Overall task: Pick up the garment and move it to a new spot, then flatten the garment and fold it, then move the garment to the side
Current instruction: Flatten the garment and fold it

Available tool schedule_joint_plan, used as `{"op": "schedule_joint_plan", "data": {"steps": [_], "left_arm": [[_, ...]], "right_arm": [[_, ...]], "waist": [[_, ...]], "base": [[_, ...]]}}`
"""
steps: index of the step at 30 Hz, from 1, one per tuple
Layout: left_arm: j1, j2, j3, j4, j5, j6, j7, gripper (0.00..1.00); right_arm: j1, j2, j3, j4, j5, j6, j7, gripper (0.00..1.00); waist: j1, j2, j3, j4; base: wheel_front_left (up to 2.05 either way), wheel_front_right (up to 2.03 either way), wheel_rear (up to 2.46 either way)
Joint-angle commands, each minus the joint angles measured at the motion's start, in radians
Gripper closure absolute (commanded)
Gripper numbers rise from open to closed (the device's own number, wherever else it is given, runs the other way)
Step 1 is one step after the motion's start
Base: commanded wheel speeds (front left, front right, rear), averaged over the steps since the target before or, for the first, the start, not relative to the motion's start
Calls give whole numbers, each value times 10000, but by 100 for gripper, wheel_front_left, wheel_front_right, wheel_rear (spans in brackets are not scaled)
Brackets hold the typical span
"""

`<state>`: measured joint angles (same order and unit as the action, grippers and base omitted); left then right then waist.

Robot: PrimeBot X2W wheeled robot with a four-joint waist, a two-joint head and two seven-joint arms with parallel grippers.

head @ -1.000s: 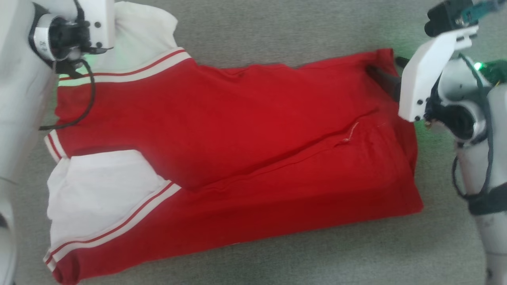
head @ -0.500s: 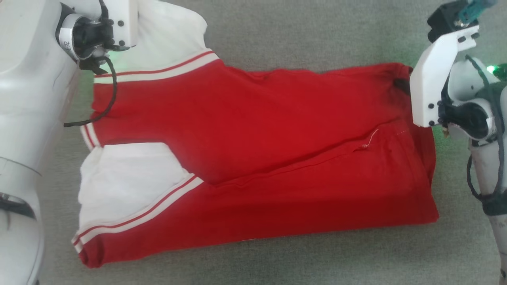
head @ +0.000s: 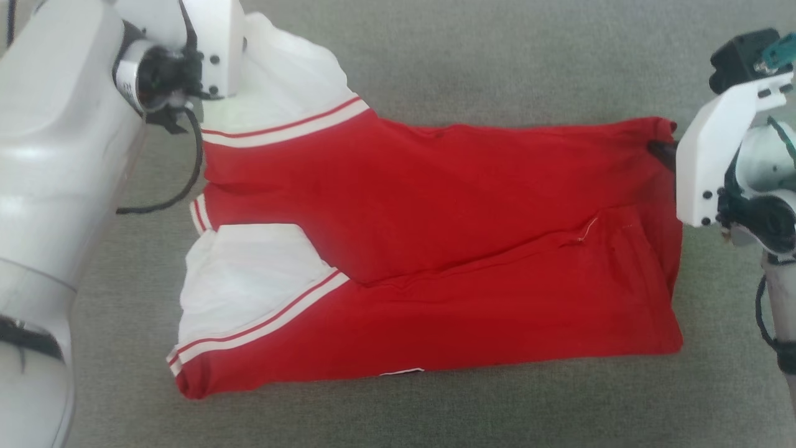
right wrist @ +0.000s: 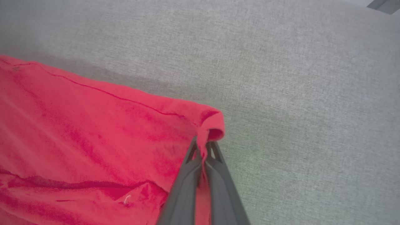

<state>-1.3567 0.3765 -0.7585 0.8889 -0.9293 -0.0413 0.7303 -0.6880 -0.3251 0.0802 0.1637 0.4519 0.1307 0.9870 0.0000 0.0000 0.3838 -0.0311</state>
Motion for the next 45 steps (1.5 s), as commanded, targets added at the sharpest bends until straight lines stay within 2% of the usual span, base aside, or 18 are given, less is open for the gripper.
{"op": "schedule_joint_plan", "data": {"steps": [1, 5, 10, 13, 14, 18, 22, 25, 28, 31, 32, 33, 35, 36, 37, 39, 45], "left_arm": [[317, 145, -73, -375, 66, -22, 65, 100], [966, 468, -147, -1478, -32, 137, 255, 100], [1826, 1036, -256, -3211, -8, 612, 546, 100], [2637, 1600, -295, -4906, -51, 1217, 858, 100], [3223, 2080, -321, -6196, -26, 1739, 1088, 100], [4481, 2997, -357, -8662, -62, 2883, 1530, 100], [5654, 3808, -346, -10457, -138, 3975, 1830, 100], [6514, 4109, -344, -11098, -352, 4502, 1772, 100], [7186, 4180, -389, -11116, -530, 4661, 1588, 100], [7590, 4042, -439, -10721, -727, 4436, 1287, 100], [7682, 3982, -435, -10510, -777, 4357, 1170, 100], [7755, 3892, -421, -10317, -874, 4269, 1053, 100], [7844, 3724, -325, -9914, -1001, 4131, 769, 66], [7896, 3681, -327, -9746, -1034, 4056, 677, 55], [7935, 3624, -296, -9605, -1032, 3994, 552, 45], [8027, 3484, -192, -9387, -1061, 3883, 237, 0], [8427, 3445, 166, -9262, -1115, 3510, -856, 0]], "right_arm": [[319, -46, -110, -290, 5, -1, 61, 100], [797, -94, -334, -843, 58, -1, 261, 100], [1364, -192, -648, -1446, 138, -1, 452, 100], [1920, -211, -868, -1983, 215, -1, 640, 100], [2312, -208, -1079, -2333, 286, -3, 823, 100], [3151, -153, -1469, -2920, 387, -3, 1111, 100], [3862, -63, -1855, -3181, 427, -3, 1286, 100], [4266, 42, -1998, -3061, 415, -3, 1342, 100], [4487, 139, -1915, -2811, 393, -3, 1307, 100], [4557, 238, -1798, -2401, 425, -3, 1226, 100], [4537, 244, -1743, -2268, 409, -3, 1192, 94], [4501, 322, -1694, -2126, 466, -3, 1173, 81], [4388, 337, -1613, -1937, 473, -3, 1053, 52], [4332, 330, -1558, -1850, 503, -3, 981, 6], [4322, 278, -1485, -1772, 510, -3, 938, 0], [4274, 268, -1458, -1665, 594, -3, 849, 0], [4560, 259, -1608, -1731, 688, -3, 655, 0]], "waist": [[0, 0, -382, 199], [0, 0, -700, 340], [0, 0, -942, 449], [0, 0, -1074, 493], [0, 0, -1144, 506], [0, 0, -1206, 525], [0, 0, -1192, 532], [0, 0, -1174, 541], [0, 0, -1200, 557], [0, 0, -1263, 577], [0, 0, -1295, 585], [0, 0, -1332, 588], [0, 0, -1415, 594], [0, 0, -1467, 590], [0, 0, -1514, 591], [0, 0, -1628, 596], [0, 0, -2027, 666]], "base": [[0, 0, 0], [0, 0, 0], [0, 0, 0], [0, 0, 0], [0, 0, 0], [0, 0, 0], [0, 0, 0], [0, 0, 0], [0, 0, 0], [0, 0, 0], [0, 0, 0], [0, 0, 0], [0, 0, 0], [0, 0, 0], [0, 0, 0], [0, 0, 0], [0, 0, 0]]}}
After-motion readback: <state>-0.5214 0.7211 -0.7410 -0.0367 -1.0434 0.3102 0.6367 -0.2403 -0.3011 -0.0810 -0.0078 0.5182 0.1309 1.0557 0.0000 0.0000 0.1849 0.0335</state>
